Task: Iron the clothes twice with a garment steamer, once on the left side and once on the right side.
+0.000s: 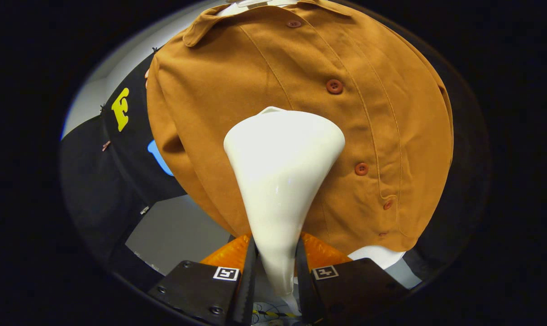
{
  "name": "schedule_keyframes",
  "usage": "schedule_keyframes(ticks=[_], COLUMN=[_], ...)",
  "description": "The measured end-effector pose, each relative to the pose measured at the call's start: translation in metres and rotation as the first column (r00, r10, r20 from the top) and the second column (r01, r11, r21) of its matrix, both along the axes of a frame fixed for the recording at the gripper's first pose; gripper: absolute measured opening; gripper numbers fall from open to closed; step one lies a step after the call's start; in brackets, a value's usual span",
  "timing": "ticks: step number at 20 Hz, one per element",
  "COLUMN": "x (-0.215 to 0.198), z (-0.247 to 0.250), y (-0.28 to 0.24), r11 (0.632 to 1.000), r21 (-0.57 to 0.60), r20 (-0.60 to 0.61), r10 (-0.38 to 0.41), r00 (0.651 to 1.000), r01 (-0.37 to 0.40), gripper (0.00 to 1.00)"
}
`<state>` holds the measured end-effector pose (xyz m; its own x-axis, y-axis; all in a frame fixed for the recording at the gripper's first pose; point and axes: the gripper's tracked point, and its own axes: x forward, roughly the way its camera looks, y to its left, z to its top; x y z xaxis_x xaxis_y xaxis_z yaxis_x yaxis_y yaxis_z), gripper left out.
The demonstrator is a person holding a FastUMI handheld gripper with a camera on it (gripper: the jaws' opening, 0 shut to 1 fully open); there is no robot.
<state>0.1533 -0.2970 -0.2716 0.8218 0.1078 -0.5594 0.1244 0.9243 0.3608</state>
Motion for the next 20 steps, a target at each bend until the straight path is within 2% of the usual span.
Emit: schedule_keyframes(ticks=[7, 11, 13, 16, 20], x=[-0.029, -0.051, -0.054, -0.055, -0.043], z=[-0.059, -0.066, -0.053, -0.001, 0.072], y=[-0.004, -0.01, -0.016, -0.04, -0.088], r11=[0.999, 0.998, 0.996, 0.985, 0.951], r21=[0.021, -0.005, -0.035, -0.108, -0.204], r20=[-0.149, -0.187, -0.158, -0.036, 0.133], r10=[-0.022, -0.065, -0.089, -0.142, -0.209], r00=[0.989, 0.98, 0.983, 0.989, 0.969], r01=[0.026, 0.065, 0.085, 0.137, 0.233], gripper=[0.44, 0.44, 0.44, 0.44, 0.44])
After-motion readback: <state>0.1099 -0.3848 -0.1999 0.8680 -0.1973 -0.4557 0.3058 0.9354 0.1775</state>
